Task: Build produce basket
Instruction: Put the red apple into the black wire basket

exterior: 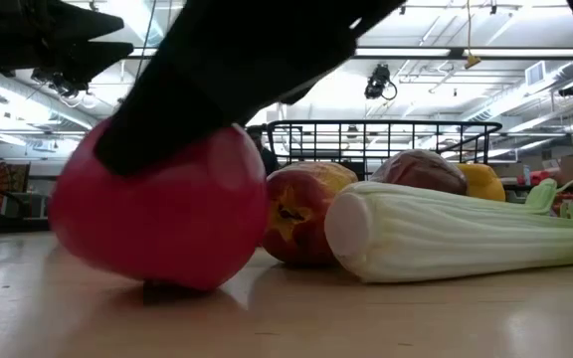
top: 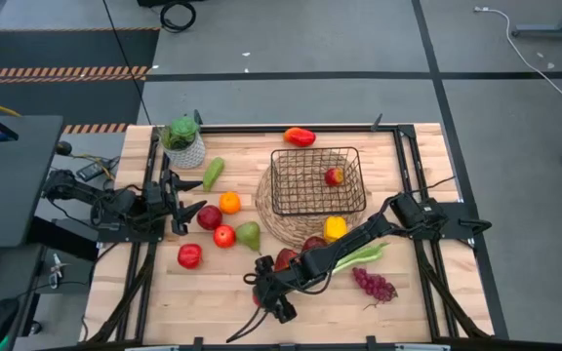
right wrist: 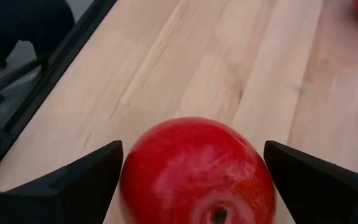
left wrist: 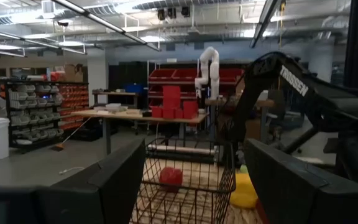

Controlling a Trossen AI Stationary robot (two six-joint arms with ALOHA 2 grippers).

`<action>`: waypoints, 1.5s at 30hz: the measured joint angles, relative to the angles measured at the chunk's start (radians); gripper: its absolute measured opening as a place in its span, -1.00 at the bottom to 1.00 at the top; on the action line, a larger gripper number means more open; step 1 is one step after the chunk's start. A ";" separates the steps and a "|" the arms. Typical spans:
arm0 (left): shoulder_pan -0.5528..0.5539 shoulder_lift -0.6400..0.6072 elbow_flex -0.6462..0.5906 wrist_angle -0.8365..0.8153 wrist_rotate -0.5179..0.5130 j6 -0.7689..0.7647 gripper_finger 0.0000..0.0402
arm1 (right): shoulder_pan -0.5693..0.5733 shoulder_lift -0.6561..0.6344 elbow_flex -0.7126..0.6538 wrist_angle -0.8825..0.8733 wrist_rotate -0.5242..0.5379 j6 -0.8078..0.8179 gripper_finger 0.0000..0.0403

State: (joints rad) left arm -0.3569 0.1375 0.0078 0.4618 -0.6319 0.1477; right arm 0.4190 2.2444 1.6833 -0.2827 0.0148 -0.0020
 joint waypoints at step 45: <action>0.000 0.000 0.000 -0.005 0.000 0.001 0.40 | -0.141 -0.260 0.001 -0.176 0.083 -0.004 0.79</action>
State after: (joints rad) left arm -0.3565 0.1375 0.0074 0.4572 -0.6319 0.1490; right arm 0.2776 1.9844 1.6840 -0.4587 0.0982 -0.0057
